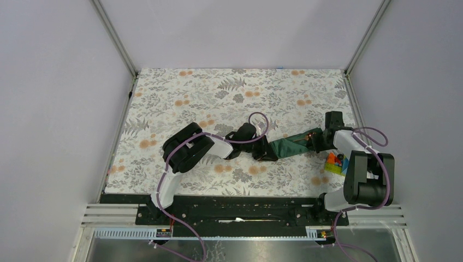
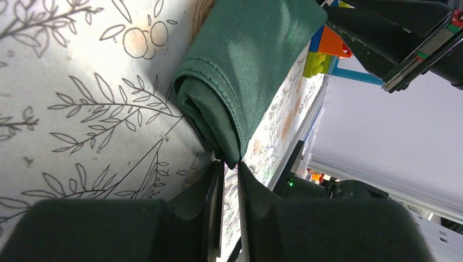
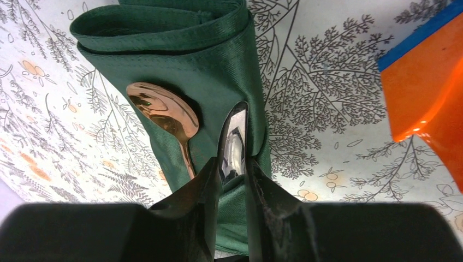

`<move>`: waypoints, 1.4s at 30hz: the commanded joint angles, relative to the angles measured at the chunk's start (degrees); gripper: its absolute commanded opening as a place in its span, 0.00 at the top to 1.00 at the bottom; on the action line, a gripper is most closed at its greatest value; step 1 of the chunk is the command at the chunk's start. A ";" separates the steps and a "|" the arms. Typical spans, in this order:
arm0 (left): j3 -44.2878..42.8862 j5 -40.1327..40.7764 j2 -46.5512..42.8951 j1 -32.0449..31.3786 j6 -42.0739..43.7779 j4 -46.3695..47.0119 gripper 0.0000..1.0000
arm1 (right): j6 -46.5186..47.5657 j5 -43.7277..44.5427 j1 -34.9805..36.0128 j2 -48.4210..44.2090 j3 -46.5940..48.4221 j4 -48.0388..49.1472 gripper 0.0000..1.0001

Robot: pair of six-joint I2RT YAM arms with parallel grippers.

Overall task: Fold the napkin into a case and place the utensils inside
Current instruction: Insert the knife into the folded napkin, then reset both arms

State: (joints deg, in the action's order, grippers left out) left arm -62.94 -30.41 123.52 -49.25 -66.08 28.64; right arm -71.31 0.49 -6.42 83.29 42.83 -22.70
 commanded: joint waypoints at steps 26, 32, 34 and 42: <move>17.72 6.35 -25.75 0.50 8.83 -2.70 0.72 | 41.16 -1.94 15.13 -15.45 20.61 -16.03 0.34; 8.56 16.53 -48.50 1.40 28.63 -30.31 0.52 | 45.21 -29.14 19.06 -26.27 32.10 -18.09 0.12; 2.02 19.28 -53.65 2.27 34.71 -38.49 0.45 | 45.36 -31.61 19.07 -28.17 37.84 -19.39 0.02; -26.45 34.40 -63.43 3.11 49.85 -58.06 0.16 | 55.13 -10.24 19.07 -34.17 59.47 -29.31 0.00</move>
State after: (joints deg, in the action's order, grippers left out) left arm -79.81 -6.59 63.83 -46.22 -26.48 -17.50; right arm -23.27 -20.53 12.71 52.49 96.27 -45.52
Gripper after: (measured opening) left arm 0.801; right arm 0.994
